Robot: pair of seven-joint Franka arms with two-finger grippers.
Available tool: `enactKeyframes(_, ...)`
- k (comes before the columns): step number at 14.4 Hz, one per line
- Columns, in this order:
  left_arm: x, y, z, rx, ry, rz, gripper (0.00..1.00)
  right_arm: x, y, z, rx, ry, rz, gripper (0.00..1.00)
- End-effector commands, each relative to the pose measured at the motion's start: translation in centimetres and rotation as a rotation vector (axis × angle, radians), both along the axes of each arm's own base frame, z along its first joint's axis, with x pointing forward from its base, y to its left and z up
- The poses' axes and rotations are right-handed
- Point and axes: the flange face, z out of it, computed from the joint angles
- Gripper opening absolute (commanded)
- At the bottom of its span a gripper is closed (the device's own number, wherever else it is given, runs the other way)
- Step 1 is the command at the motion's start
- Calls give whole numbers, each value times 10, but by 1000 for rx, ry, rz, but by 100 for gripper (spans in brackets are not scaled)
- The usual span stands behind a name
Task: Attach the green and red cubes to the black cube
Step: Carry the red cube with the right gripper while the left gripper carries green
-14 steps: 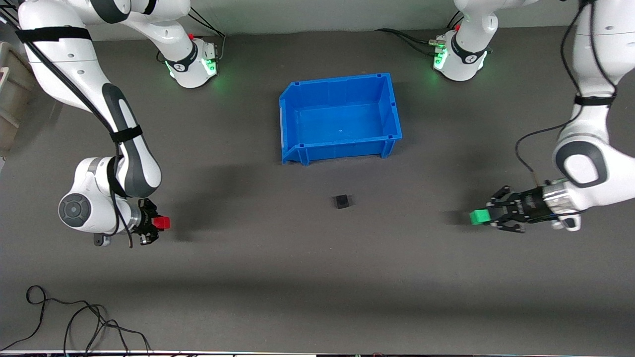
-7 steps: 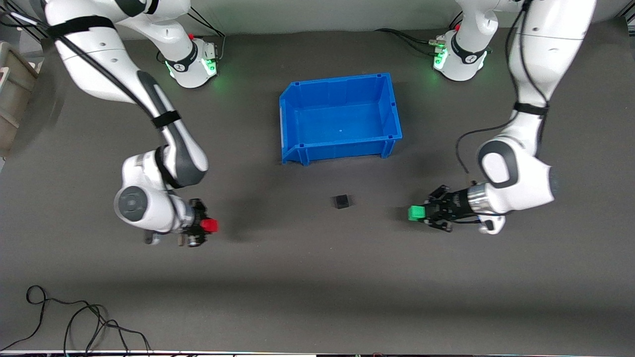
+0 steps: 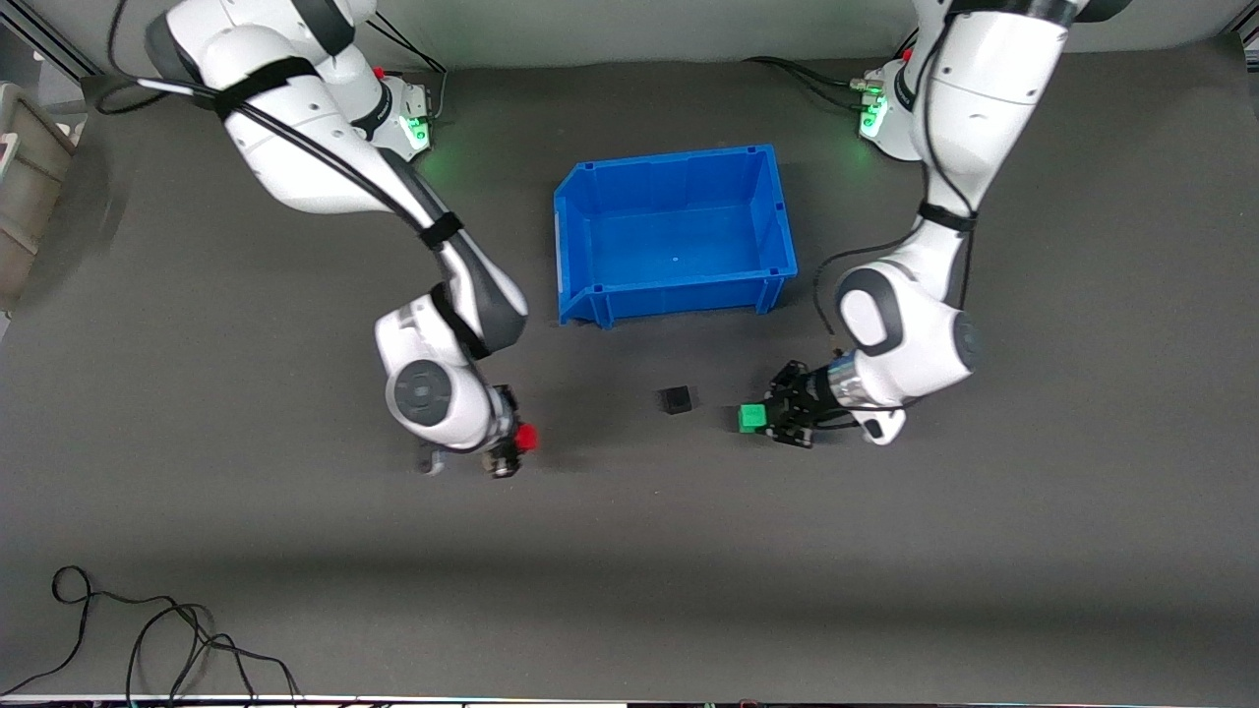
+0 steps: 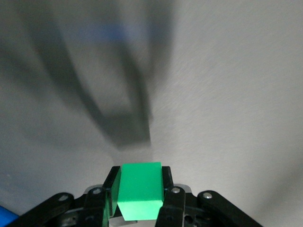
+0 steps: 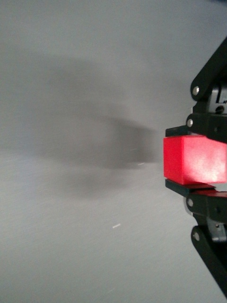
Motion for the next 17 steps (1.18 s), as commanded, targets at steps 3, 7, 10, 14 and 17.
enactKeyframes(3, -13, -33, 0, 22, 17, 72, 10, -14, 63, -2, -17, -40, 81, 21)
enactKeyframes(7, -29, -60, -11, 47, 32, 109, 10, -23, 91, -10, 17, -30, 84, 20)
enactKeyframes(10, -32, -76, -13, 34, 48, 126, 10, -34, 109, -20, 5, -31, 117, 19)
enactKeyframes(14, -18, -97, -13, 14, 37, 154, 10, -33, 128, -11, 34, -56, 73, 18)
enactKeyframes(17, -7, -107, -11, 4, 12, 142, 10, -36, 142, -18, 43, -57, 62, 18)
